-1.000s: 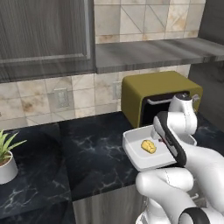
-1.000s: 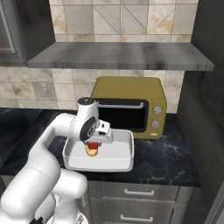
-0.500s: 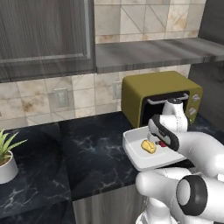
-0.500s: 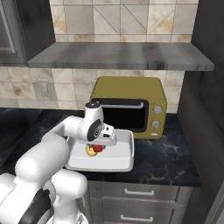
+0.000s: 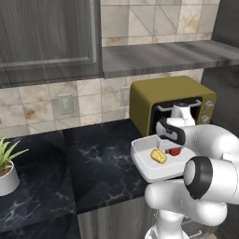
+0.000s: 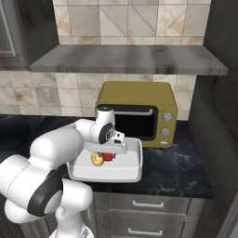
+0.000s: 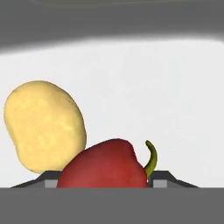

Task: Take the potato and bell pepper out of the freezer and place them in the tupperware container on the counter. Then put the tupperware containing the vegetables back in the freezer.

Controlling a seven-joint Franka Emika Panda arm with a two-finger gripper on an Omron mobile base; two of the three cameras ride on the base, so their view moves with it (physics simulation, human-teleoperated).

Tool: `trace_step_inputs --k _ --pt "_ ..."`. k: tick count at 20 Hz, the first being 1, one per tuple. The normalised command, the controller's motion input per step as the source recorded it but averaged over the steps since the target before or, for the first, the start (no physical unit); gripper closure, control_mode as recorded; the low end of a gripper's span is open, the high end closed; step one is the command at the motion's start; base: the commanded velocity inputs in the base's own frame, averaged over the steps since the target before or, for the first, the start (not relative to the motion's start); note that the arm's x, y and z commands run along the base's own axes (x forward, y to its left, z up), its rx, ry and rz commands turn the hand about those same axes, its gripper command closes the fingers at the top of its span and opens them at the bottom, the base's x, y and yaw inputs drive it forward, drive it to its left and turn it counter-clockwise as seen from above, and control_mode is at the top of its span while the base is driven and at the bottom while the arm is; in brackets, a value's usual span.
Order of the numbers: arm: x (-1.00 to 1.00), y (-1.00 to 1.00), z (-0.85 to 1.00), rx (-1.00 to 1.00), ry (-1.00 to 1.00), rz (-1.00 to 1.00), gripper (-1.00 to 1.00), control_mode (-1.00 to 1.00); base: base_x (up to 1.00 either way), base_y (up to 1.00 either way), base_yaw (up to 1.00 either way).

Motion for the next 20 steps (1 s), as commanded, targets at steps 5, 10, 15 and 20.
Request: trace_step_inputs --k 5,10,15,20 --pt "0.00 0.01 0.31 0.07 0.00 0.02 -1.00 -1.00 0.00 0.00 0.00" --pt "-0.09 0.13 0.54 0.11 0.00 0.00 -1.00 -1.00 0.00 0.00 0.00" --pt "-0.12 0.72 0.42 0.02 -0.05 0.00 -1.00 -1.00 0.00 0.00 0.00" --pt "-0.26 0.43 0.37 -0.01 0.00 0.00 -1.00 -1.00 0.00 0.00 0.00"
